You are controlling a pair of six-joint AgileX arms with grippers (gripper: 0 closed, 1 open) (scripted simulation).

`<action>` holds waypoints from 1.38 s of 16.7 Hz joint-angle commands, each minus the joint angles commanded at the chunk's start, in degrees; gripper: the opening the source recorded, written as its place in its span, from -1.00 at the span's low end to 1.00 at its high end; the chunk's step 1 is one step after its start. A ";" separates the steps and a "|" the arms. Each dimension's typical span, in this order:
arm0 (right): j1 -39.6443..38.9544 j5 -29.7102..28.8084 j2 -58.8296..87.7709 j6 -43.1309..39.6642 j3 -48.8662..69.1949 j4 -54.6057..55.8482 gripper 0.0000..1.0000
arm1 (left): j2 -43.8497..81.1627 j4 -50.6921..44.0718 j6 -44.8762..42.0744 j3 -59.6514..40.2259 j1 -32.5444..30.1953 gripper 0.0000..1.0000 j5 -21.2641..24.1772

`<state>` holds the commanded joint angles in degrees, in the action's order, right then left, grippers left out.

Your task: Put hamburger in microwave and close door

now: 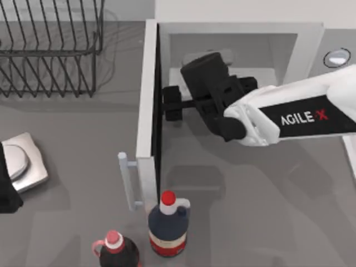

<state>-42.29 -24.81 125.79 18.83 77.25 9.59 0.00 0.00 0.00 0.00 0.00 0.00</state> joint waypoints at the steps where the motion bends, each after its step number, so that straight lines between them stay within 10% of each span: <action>1: -0.80 -0.50 -1.29 0.51 -2.39 0.06 1.00 | 0.00 0.00 0.00 0.00 0.00 1.00 0.00; 23: -7.06 -9.57 -11.72 2.93 -24.04 8.13 1.00 | 0.00 0.00 0.00 0.00 0.00 1.00 0.00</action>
<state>-49.35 -34.38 114.07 21.76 53.21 17.72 0.00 0.00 0.00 0.00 0.00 0.00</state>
